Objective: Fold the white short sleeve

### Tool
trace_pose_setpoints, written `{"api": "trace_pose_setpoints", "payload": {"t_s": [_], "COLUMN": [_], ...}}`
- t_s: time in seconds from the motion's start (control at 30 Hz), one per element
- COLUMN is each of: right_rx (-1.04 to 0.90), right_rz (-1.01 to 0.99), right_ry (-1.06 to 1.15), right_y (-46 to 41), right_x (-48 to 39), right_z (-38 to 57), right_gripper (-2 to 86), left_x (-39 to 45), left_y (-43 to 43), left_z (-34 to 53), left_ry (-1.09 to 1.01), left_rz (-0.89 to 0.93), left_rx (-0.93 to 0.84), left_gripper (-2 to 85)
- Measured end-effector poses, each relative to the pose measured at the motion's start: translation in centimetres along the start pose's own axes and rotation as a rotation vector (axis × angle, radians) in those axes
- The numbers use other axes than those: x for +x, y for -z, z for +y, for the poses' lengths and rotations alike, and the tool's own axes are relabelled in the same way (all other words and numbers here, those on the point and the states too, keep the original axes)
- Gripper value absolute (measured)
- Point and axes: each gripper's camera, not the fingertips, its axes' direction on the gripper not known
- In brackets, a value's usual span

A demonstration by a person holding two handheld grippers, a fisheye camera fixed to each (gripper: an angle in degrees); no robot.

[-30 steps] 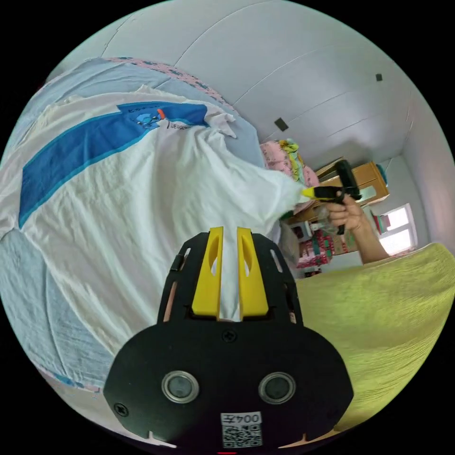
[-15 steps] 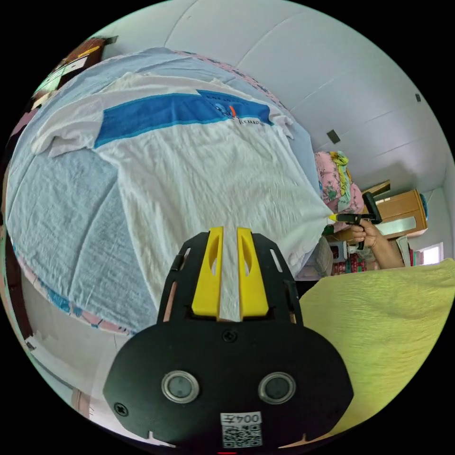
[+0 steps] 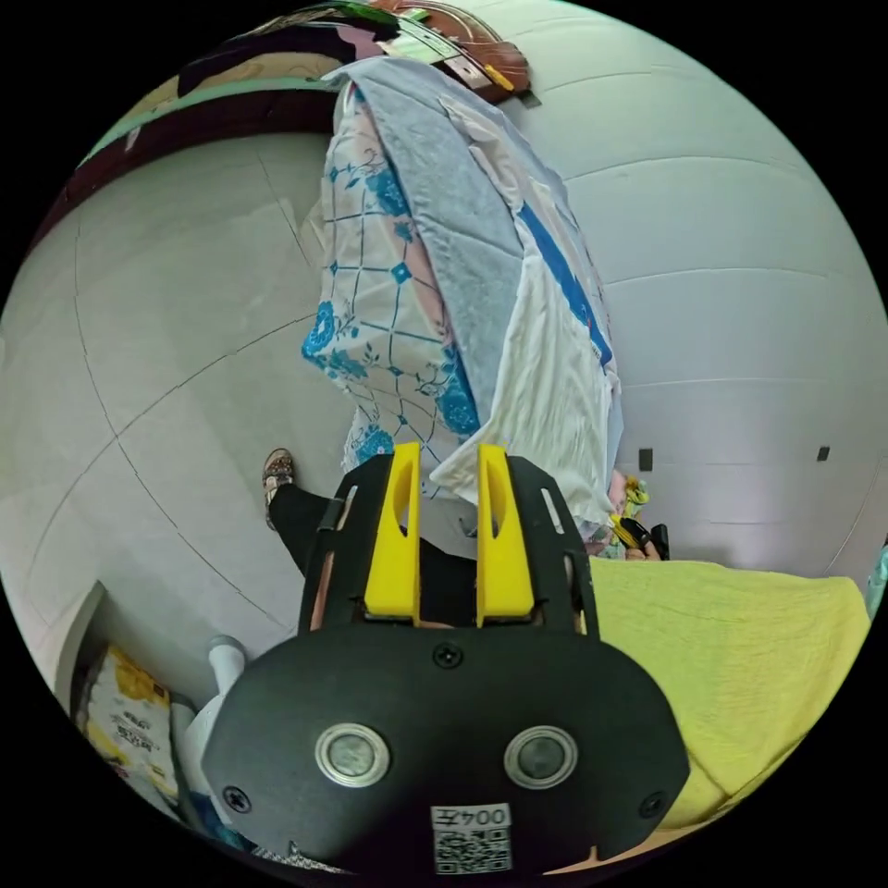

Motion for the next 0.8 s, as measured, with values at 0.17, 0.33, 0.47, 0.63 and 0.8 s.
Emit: {"api": "trace_pose_setpoints", "payload": {"t_s": [0.17,0.33,0.47,0.63,0.8], "right_rx": [-0.032,-0.049,-0.058,-0.068,-0.084], "right_rz": [0.039,0.072,0.099,0.132,0.205], "right_ry": [0.027,0.051,0.066,0.102,0.173], "right_y": [0.1,0.4,0.4,0.3,1.0], "right_x": [-1.6,-2.9,-3.8,-5.3,-8.0], "right_z": [-0.3,-0.4,-0.4,-0.5,-1.5], "right_gripper": [1.2,1.3,1.1,1.2,1.3], "left_x": [0.2,0.7,1.1,2.6,5.8], "left_y": [-0.2,-0.1,0.4,1.7,4.6], "left_z": [-0.4,-1.7,-1.6,-1.3,-2.8], "left_ry": [-0.07,-0.133,-0.157,-0.181,-0.174], "left_rz": [0.09,0.146,0.198,0.257,0.246], "left_rx": [0.046,-0.011,-0.053,-0.093,-0.137], "left_gripper": [14.0,14.2,11.9,6.3,2.7]}}
